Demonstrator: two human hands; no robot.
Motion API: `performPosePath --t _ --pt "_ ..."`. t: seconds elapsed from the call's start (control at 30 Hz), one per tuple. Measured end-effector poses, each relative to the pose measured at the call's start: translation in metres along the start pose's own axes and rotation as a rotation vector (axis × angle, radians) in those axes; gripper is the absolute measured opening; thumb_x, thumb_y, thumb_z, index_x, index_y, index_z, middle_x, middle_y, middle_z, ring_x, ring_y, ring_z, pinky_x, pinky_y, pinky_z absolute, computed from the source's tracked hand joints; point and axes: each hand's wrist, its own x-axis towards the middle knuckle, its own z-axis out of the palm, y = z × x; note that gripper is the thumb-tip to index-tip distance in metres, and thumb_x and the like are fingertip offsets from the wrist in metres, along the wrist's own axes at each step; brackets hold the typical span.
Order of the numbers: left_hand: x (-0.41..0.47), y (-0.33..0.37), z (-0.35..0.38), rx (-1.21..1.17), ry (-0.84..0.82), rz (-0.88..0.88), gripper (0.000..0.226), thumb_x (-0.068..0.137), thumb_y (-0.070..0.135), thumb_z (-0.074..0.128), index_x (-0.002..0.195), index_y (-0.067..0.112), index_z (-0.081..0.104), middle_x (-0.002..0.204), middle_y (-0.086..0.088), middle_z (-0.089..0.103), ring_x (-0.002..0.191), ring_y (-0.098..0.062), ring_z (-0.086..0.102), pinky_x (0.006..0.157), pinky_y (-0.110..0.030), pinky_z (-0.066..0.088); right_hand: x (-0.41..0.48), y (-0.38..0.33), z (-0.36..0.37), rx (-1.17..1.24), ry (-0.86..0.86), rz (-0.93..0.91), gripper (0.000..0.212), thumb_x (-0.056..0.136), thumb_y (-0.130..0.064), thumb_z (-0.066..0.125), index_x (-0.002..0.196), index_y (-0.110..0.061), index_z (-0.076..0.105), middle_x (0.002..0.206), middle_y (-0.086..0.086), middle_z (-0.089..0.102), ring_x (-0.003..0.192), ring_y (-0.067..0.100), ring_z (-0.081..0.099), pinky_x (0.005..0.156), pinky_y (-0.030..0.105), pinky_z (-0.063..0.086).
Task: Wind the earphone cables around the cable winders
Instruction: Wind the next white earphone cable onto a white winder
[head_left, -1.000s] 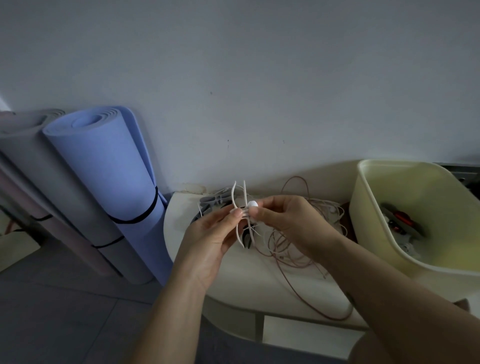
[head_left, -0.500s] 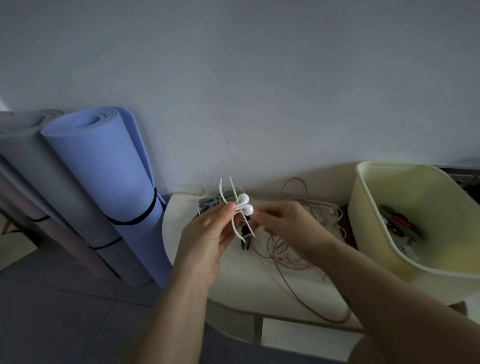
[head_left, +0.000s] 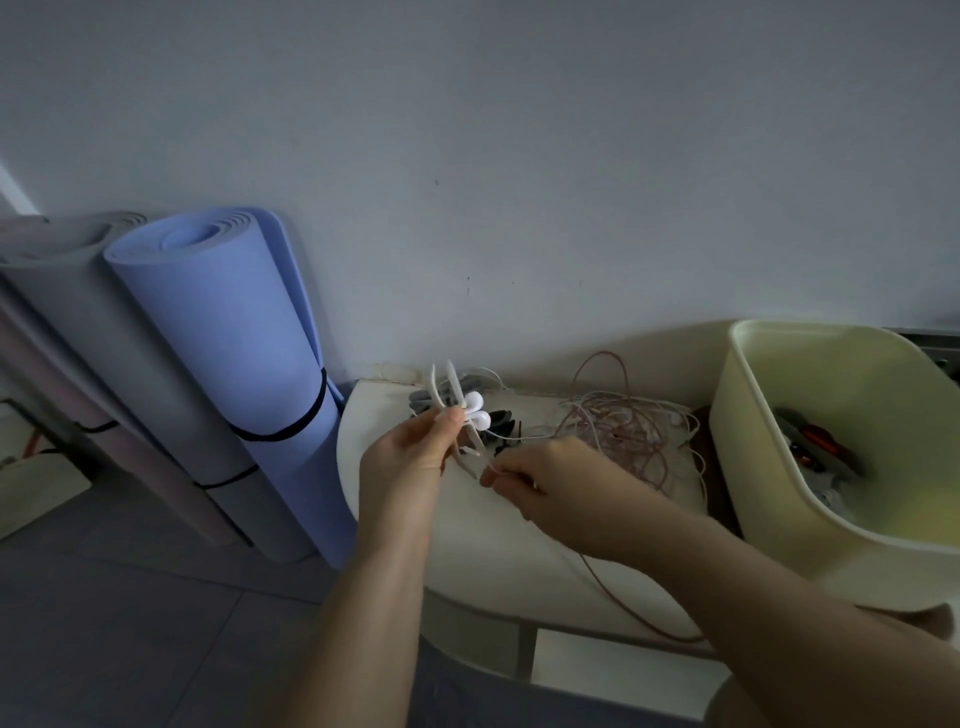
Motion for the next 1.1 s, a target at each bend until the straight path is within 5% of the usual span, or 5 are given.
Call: performPosePath --t 0.1,0.23,0.7,0.93,1.1 --pt "0.001 -0.002 0.003 0.3 -0.087 0.143 0.026 0.081 0.033 0.074 0.102 0.019 0.074 0.084 0.008 0.074 0.078 0.003 0.067 0.066 -0.008 0.047 -0.002 0.008 -0.017 -0.023 0.172 -0.002 0.032 0.097 -0.032 0.049 0.064 -0.031 0.048 0.053 -0.011 0.045 0.047 0.004 0.042 0.051 0.021 0.031" --pt "-0.004 0.0 0.008 0.432 -0.225 0.183 0.028 0.08 0.034 0.075 0.104 0.021 0.07 0.087 0.01 0.072 0.078 0.007 0.065 0.064 -0.004 0.045 -0.003 0.023 -0.035 0.021 0.323 0.033 0.013 0.088 -0.029 0.062 0.08 -0.023 0.07 0.058 -0.008 0.057 0.054 0.002 0.049 0.052 0.019 0.036" --pt "-0.006 0.02 -0.019 0.68 -0.474 0.146 0.025 0.077 0.028 0.078 0.099 0.027 0.067 0.092 0.008 0.071 0.081 0.005 0.064 0.066 -0.003 0.045 0.006 0.027 -0.042 0.171 0.233 -0.062 0.013 0.086 -0.019 0.067 0.08 -0.031 0.064 0.071 -0.023 0.058 0.071 -0.002 0.054 0.062 0.01 0.039" --pt "-0.005 0.029 -0.033 0.344 -0.597 0.051 0.026 0.072 0.021 0.074 0.098 0.016 0.072 0.094 0.001 0.076 0.091 -0.008 0.07 0.076 -0.012 0.05 0.02 0.026 -0.036 0.515 0.288 0.038 0.008 0.088 -0.016 0.065 0.085 -0.021 0.069 0.076 -0.008 0.069 0.065 -0.004 0.057 0.064 0.009 0.044" --pt "-0.004 0.031 -0.032 -0.357 -0.652 -0.055 0.042 0.058 0.027 0.088 0.095 0.01 0.077 0.099 -0.01 0.074 0.09 -0.016 0.07 0.078 -0.026 0.057 0.031 0.007 -0.01 0.668 0.213 0.054 0.012 0.091 -0.017 0.061 0.087 -0.01 0.071 0.078 0.004 0.071 0.069 0.007 0.061 0.071 0.022 0.051"
